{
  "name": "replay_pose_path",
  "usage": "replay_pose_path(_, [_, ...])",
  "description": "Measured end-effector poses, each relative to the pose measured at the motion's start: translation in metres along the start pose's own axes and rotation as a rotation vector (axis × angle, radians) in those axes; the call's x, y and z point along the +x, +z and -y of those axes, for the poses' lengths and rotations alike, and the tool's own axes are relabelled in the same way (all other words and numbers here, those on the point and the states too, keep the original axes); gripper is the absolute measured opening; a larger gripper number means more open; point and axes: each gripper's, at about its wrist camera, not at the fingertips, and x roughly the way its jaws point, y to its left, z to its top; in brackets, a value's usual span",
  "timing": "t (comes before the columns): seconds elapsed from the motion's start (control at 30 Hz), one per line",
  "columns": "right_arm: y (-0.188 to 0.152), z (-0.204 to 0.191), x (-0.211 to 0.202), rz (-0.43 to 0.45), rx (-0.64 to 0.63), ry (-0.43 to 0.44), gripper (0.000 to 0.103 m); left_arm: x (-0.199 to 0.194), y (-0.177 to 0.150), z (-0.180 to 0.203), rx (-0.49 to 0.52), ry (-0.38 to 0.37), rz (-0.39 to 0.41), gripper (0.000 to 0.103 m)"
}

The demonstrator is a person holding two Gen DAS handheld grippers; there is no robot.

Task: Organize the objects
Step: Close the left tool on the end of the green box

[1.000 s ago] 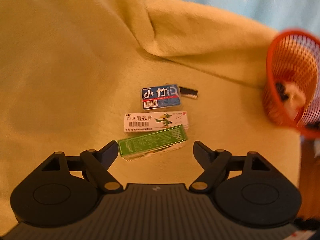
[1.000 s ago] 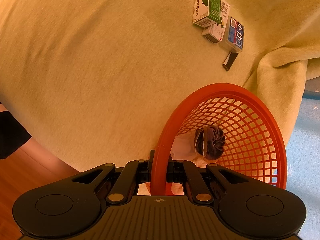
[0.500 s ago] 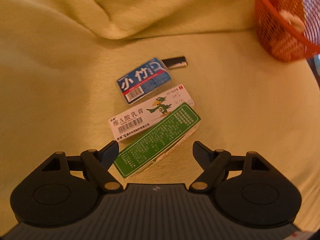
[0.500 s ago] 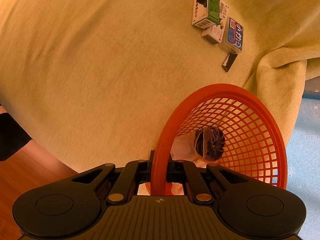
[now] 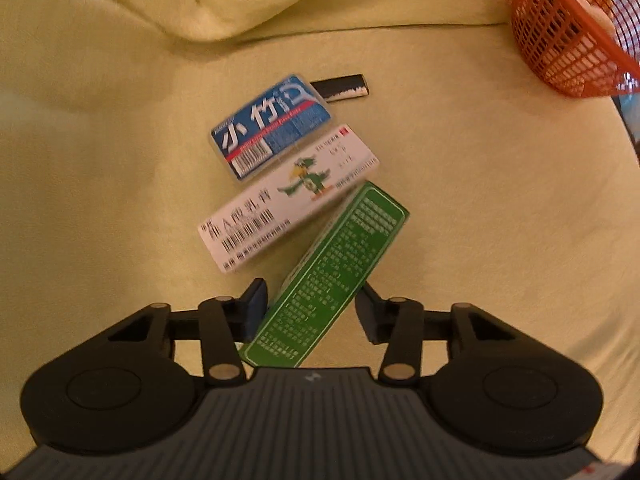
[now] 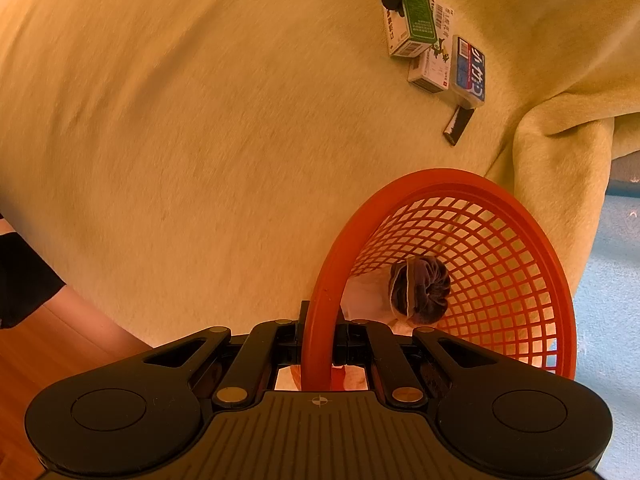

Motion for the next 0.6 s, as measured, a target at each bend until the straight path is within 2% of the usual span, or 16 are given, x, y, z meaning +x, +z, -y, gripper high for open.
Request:
replay_pose_path(0.1, [0.001, 0.001, 0.0, 0.0, 0.003, 0.001, 0.003, -0.004, -0.004, -0.005, -0.167, -0.082, -0.022, 0.028])
replay_pose_path(0.2, [0.0, 0.002, 0.001, 0.0, 0.006, 0.002, 0.003, -0.006, -0.011, -0.001, -0.282, -0.121, -0.01, 0.027])
replay_pose_path(0.43, [0.001, 0.001, 0.003, 0.0, 0.006, 0.003, 0.003, -0.008, -0.017, 0.017, -0.333, -0.058, 0.075, 0.027])
replay_pose_path(0.6, [0.001, 0.001, 0.005, -0.002, 0.006, 0.004, 0.003, -0.001, -0.014, 0.013, -0.385, -0.049, 0.065, 0.027])
